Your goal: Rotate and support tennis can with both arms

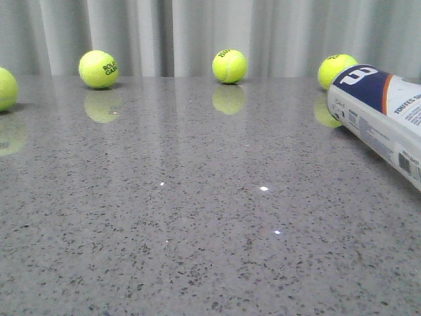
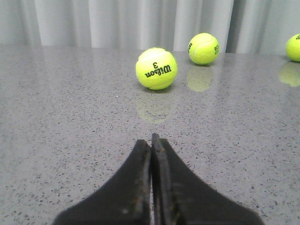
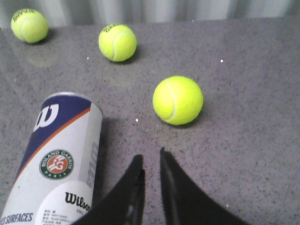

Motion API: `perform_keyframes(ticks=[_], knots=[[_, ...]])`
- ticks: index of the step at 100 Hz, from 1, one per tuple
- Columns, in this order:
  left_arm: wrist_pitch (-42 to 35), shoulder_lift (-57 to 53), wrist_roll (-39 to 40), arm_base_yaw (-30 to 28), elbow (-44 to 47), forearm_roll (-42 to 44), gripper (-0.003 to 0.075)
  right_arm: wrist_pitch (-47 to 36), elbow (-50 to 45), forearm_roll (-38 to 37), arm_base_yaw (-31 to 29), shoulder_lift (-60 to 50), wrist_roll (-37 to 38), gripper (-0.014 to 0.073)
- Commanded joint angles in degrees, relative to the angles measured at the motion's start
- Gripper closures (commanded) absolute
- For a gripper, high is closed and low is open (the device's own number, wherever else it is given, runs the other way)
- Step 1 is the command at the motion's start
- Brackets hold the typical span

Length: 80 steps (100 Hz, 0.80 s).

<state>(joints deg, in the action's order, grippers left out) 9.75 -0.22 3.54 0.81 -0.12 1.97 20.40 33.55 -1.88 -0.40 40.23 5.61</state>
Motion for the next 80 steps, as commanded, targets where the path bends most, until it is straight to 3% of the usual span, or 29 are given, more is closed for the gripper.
perform_keyframes(ticks=[1,4,12,29,63,80], knots=[[-4.57,-2.28,0.49,0.03,2.65,-0.36,0.0741,2.51,5.43,-0.72,1.08,2.49,0.05,0.0232],[-4.57,-2.28,0.49,0.03,2.65,-0.36,0.0741,3.62,6.48,-0.72,1.53,3.21,0.05,0.0118],[-4.57,-2.28,0.49,0.03,2.65,-0.36,0.0741,6.72,9.39,-0.72,2.82,5.39,0.05,-0.0083],[-4.57,-2.28,0.49,0.03,2.65,-0.36,0.0741,13.03,14.87,0.38,5.93,9.83,0.1,-0.0043],[-4.57,-2.28,0.49,0.03,2.65,-0.36,0.0741,27.35,25.55,13.58,7.58,23.76,0.1,-0.0043],[-4.57,-2.28,0.49,0.03,2.65,-0.36,0.0741,29.7,28.92,15.3,7.58,30.98,0.1,-0.0043]])
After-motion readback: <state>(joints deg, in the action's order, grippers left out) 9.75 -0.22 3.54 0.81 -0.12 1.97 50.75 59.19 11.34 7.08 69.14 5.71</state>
